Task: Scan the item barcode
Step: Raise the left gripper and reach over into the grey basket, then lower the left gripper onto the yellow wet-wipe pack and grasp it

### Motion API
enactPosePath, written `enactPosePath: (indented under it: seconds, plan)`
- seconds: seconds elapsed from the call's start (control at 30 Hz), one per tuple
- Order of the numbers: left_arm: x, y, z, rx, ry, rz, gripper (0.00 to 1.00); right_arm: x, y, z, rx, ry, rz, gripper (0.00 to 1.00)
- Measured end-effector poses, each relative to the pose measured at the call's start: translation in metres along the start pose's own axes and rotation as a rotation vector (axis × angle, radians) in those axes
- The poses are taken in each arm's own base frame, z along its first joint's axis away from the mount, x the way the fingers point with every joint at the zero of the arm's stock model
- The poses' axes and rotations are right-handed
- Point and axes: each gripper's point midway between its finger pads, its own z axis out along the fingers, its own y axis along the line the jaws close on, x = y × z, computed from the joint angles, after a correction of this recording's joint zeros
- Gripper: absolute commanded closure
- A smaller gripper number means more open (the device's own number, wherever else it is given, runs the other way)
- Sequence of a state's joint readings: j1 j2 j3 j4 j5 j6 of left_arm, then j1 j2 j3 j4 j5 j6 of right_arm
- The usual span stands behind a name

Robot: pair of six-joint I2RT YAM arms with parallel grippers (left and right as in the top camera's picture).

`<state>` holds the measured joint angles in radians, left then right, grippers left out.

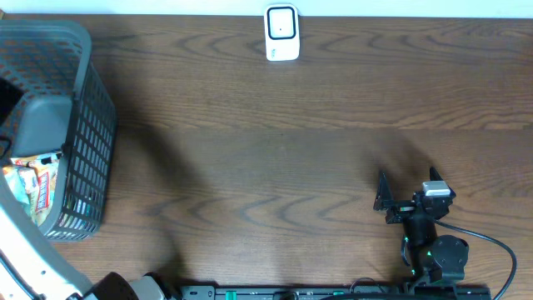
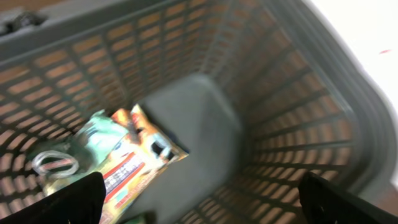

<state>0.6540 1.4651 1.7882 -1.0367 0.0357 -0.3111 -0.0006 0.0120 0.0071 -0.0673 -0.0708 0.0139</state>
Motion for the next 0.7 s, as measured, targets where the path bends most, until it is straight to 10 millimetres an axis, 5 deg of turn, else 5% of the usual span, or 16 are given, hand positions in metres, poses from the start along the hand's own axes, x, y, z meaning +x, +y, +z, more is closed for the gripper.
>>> enactPosePath:
  seconds: [0.23, 0.7]
  plan:
    - [0.016, 0.023, 0.029, -0.128, 0.1, 0.003, 0.02, 0.0, 0.0, 0.0, 0.0, 0.0, 0.0, 0.01]
    - [0.055, 0.072, 0.124, -0.437, 0.292, -0.048, 0.02, 0.0, 0.0, 0.0, 0.0, 0.0, 0.0, 0.01]
